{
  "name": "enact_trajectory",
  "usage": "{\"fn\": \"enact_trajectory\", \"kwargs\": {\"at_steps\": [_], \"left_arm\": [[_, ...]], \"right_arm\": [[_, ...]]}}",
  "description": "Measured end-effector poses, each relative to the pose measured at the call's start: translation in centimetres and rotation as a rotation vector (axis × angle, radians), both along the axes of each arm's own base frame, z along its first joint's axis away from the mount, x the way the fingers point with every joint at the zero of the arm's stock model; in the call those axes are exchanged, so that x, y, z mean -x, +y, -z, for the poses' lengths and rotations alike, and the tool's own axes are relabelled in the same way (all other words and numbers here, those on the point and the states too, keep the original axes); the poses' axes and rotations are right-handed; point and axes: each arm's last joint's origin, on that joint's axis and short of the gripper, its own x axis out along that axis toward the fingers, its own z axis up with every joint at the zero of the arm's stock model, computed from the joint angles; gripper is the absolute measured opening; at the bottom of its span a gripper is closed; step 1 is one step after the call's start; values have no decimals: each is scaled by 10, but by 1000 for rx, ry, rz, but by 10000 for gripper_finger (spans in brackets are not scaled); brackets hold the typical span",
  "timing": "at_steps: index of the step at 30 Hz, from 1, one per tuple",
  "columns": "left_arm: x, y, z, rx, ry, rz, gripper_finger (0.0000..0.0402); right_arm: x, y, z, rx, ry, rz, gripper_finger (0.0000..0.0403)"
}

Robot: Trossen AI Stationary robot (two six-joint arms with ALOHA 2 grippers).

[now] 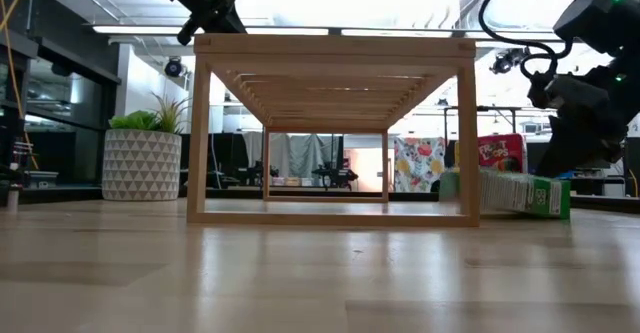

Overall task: Stack cereal on shelf
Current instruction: Put the right green cereal box on the shelf and align with the other green cereal box

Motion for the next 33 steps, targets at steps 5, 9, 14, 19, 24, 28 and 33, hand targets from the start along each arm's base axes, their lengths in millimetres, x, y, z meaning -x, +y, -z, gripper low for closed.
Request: {"fn": "enact_trajectory", "kwargs": {"at_steps": [5,9,14,19,24,28,33], "left_arm": [[0,0,0,1,-2,-9,0],[0,0,0,-1,-3,-17,0],[0,0,0,-2,-2,-19,0],[0,0,0,-2,-2,-20,0],[0,0,0,-3,-2,-20,0],[0,0,0,-3,-2,-20,0],[0,0,0,-2,0,-19,0]], "right_arm": [[7,-1,6,3,85,5,0],[6,-1,4,4,69,16,0],[6,-1,5,8,71,33,0],[6,-1,5,8,70,34,0],[6,-1,5,-1,68,37,0],[6,0,5,-47,63,39,0],[6,8,6,-301,74,-44,0]]}}
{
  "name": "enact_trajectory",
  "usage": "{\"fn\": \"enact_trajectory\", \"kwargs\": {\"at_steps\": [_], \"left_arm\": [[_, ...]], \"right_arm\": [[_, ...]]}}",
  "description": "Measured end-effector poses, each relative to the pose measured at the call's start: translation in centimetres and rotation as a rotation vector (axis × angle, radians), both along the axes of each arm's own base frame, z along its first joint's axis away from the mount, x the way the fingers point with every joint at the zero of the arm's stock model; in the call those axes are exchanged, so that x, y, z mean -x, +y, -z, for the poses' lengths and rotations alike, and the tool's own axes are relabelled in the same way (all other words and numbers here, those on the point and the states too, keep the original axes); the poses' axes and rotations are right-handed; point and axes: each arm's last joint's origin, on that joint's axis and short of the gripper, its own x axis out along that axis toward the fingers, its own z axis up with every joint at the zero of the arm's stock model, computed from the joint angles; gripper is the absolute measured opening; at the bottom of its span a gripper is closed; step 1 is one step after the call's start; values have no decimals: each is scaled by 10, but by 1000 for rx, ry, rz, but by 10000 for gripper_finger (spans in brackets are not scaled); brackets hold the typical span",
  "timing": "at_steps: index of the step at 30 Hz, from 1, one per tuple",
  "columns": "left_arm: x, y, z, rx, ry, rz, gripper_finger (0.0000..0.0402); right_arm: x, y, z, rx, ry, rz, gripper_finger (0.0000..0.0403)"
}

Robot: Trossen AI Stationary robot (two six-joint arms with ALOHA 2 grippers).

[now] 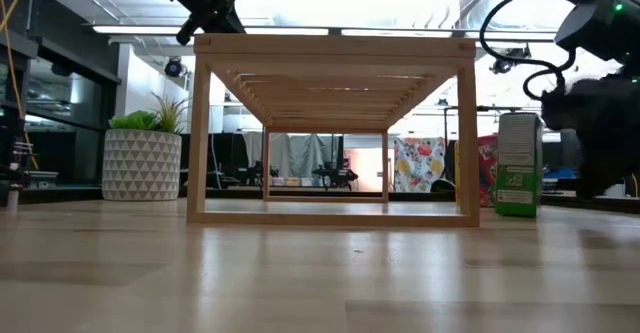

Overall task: Stack cereal on shelf
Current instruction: Put the right green cereal box on the shelf and align with the other green cereal box

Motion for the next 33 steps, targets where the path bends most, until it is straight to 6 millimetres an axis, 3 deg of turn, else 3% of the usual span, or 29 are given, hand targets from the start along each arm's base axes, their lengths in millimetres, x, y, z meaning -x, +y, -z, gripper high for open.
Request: {"fn": "enact_trajectory", "kwargs": {"at_steps": [6,9,12,16,20,22,27,33], "left_arm": [[0,0,0,-5,8,3,0],[0,0,0,-10,12,6,0],[0,0,0,-10,13,7,0],[0,0,0,-10,13,7,0],[0,0,0,-10,13,7,0],[0,0,0,-10,13,6,0],[0,0,0,-3,5,2,0],[0,0,0,-3,6,3,0]], "right_arm": [[2,11,-18,-194,63,-93,0],[1,21,-42,-320,49,-225,0],[-5,32,-77,-402,-70,-388,0],[-16,38,-134,-330,-391,-466,0],[-17,32,-188,-112,-682,-423,0],[-15,26,-212,-11,-740,-372,2],[-12,12,-245,142,-517,-333,57],[-37,0,-259,299,-144,-481,212]]}}
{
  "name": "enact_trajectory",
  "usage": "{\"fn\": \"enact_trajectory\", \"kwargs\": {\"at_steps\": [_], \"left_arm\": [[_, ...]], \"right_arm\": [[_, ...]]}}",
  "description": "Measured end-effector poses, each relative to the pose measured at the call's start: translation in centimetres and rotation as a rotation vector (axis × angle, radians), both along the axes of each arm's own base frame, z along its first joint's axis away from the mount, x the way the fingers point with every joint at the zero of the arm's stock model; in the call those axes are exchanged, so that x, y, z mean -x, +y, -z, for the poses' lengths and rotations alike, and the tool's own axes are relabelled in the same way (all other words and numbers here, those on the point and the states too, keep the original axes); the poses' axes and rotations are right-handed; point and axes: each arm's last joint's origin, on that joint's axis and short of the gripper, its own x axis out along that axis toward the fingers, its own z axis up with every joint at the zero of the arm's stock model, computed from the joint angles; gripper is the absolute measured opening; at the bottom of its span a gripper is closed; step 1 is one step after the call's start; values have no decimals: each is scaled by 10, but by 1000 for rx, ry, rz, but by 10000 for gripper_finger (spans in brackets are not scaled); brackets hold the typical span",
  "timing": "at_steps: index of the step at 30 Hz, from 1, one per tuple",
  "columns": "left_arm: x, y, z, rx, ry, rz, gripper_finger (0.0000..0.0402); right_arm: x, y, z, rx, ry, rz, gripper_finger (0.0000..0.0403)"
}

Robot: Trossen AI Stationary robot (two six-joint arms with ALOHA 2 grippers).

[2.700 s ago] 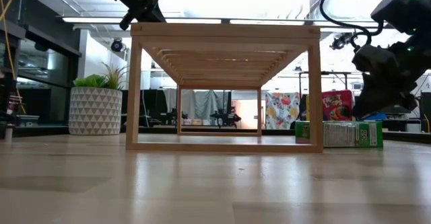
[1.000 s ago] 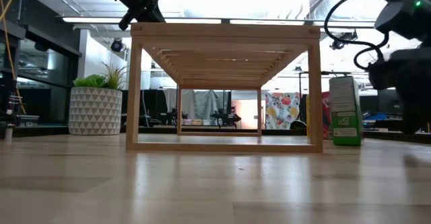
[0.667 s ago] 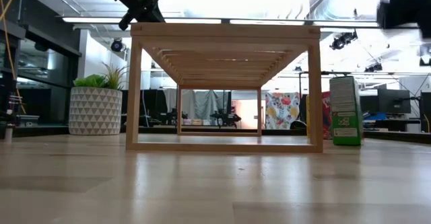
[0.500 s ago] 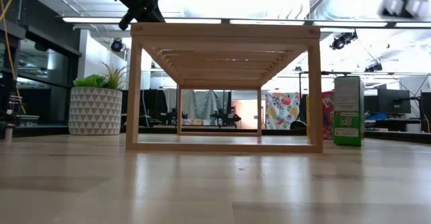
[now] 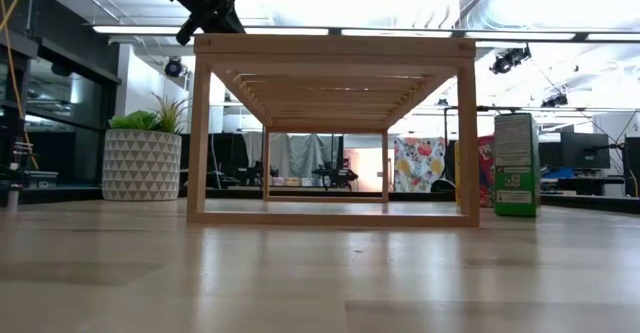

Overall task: Stack cereal on shelf
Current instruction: Put the right green cereal box on the shelf and align with the other green cereal box

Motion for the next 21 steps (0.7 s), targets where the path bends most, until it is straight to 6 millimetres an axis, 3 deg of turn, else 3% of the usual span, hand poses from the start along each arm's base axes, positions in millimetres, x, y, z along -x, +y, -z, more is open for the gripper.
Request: {"fn": "enact_trajectory", "kwargs": {"at_steps": [4,8,12,15,21], "left_arm": [[0,0,0,1,2,0,0],[1,0,1,8,14,0,0],[1,-1,3,23,24,2,0],[1,-1,4,35,28,19,0],[0,-5,5,44,37,39,0]], "right_arm": [[-28,-9,3,167,256,-176,306],[-58,-17,17,251,447,-383,353],[-80,-20,30,313,477,-581,363],[-93,-22,46,304,510,-608,363],[-86,-23,87,279,677,-677,360]]}}
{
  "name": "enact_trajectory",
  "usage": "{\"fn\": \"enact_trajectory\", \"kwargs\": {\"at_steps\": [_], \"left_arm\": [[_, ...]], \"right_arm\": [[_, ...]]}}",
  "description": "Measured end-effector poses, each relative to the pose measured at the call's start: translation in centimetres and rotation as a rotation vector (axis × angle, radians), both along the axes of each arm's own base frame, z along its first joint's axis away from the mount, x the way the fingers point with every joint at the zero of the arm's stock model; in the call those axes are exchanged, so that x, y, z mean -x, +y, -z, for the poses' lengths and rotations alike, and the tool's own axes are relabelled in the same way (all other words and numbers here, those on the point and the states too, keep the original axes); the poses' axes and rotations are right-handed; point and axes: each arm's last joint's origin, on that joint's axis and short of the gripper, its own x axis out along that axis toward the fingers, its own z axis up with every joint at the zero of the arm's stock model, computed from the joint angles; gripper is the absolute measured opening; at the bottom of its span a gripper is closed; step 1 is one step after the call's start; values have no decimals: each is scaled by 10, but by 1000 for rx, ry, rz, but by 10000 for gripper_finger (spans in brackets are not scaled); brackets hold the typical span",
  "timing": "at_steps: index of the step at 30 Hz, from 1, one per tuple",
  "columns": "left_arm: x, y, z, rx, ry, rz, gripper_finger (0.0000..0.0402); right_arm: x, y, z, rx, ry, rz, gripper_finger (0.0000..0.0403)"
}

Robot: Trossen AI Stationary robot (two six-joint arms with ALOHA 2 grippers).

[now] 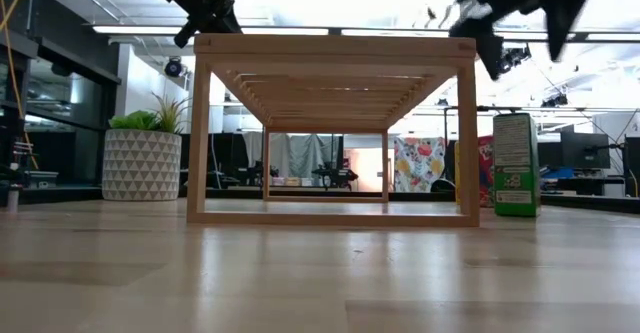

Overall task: Stack cereal on shelf
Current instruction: Put the right green cereal box on the shelf and align with the other green cereal box

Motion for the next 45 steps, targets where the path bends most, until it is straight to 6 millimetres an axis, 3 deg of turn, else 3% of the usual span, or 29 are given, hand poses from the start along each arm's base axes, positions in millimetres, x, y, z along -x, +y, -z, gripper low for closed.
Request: {"fn": "enact_trajectory", "kwargs": {"at_steps": [5,11,15,36,45], "left_arm": [[-1,-1,0,-4,4,8,0],[-1,-1,0,-4,4,7,0],[-1,-1,0,-4,4,7,0],[-1,-1,0,-6,4,5,0],[-1,-1,0,-7,5,5,0]], "right_arm": [[13,0,25,16,62,14,360],[11,-2,22,117,-84,7,360],[10,-2,26,117,-72,-138,359],[16,-3,91,141,-4,-238,358],[20,-4,109,199,3,-222,292]]}}
